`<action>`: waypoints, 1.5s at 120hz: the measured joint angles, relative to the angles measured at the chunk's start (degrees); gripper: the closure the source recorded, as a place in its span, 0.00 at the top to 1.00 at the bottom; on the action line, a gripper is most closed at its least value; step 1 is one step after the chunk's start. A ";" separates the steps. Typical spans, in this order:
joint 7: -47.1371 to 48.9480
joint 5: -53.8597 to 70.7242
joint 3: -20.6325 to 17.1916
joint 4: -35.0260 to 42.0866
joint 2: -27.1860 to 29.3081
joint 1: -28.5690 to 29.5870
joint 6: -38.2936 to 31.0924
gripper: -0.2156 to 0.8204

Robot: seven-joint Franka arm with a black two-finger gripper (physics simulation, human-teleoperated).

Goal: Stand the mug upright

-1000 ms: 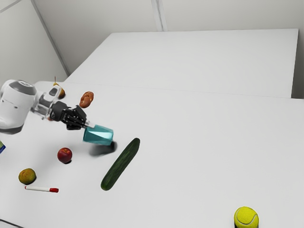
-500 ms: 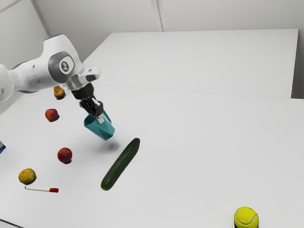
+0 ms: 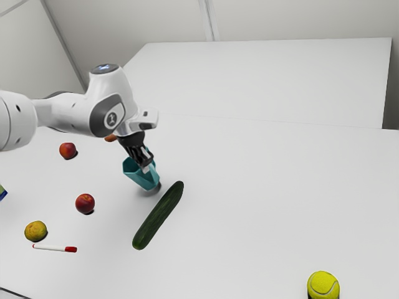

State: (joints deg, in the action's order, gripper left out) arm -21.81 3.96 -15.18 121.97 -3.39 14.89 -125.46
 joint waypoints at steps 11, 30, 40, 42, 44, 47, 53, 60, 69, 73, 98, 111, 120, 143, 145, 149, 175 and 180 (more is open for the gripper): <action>0.54 0.80 -0.24 0.04 -0.12 -0.45 1.51 0.03; 1.19 1.11 -0.30 -0.11 -0.18 -0.40 5.19 0.03; 1.47 0.95 -0.29 -0.06 -0.34 -0.16 6.46 0.03; 1.53 0.92 -0.29 -0.05 -0.39 -0.12 6.67 0.03; 1.57 0.90 -0.29 -0.05 -0.42 -0.10 6.86 0.03; 1.65 0.85 -0.29 -0.04 -0.46 -0.07 7.12 0.03; 1.76 0.72 -0.29 -0.04 -0.51 -0.06 7.57 0.06; 1.85 0.55 -0.29 -0.04 -0.58 -0.10 8.00 0.13; 1.96 0.40 -0.25 -0.04 -0.75 -0.18 8.39 0.25; 2.00 0.34 -0.24 -0.04 -0.80 -0.11 8.52 0.31; 2.15 -0.50 -0.32 -1.20 -0.38 0.03 9.23 0.61; 2.21 -2.53 -0.21 -5.84 -0.20 -0.70 11.70 0.68; 2.26 -3.95 0.03 -10.04 -0.40 -0.98 14.12 0.72; 2.84 -5.36 0.54 -21.82 -0.77 -0.13 20.00 0.76; 3.00 -5.33 0.57 -23.24 -0.78 -0.08 20.71 0.76; 3.31 -5.26 0.92 -25.77 -0.78 -0.35 22.08 0.77; 4.89 -4.96 5.29 -34.06 -1.15 -4.98 28.40 0.78; 5.12 -4.93 6.30 -35.08 -1.74 -6.10 29.10 0.78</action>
State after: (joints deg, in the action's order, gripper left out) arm -16.69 -0.97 -8.88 86.88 -5.13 8.79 -96.35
